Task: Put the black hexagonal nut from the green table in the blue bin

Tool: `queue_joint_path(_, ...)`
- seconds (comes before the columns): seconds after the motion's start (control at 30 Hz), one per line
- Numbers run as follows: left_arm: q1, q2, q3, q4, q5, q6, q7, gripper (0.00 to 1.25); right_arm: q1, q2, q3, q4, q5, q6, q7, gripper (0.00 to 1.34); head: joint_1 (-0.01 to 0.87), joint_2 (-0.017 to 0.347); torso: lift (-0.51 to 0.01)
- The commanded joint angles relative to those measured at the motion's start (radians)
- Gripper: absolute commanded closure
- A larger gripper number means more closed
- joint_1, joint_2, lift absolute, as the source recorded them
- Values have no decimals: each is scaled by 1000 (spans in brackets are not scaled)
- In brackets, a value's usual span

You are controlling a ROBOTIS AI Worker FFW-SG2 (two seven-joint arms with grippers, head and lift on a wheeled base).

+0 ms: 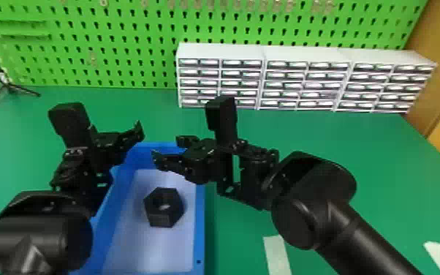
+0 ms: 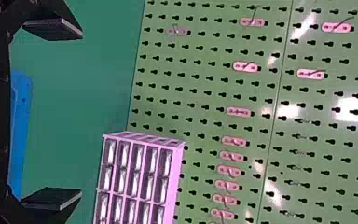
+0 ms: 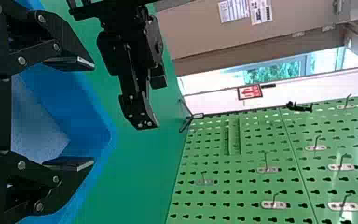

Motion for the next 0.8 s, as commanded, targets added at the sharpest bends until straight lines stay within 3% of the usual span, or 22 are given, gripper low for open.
queue_joint_path(0.0,0,0,0,0,-1,0,0,98,4,0,-5,2,0,0,0,535,692,8,-97)
queue_joint_path(0.77,3,0,2,0,1,0,0,101,25,8,-45,4,25,23,0,535,692,8,-97)
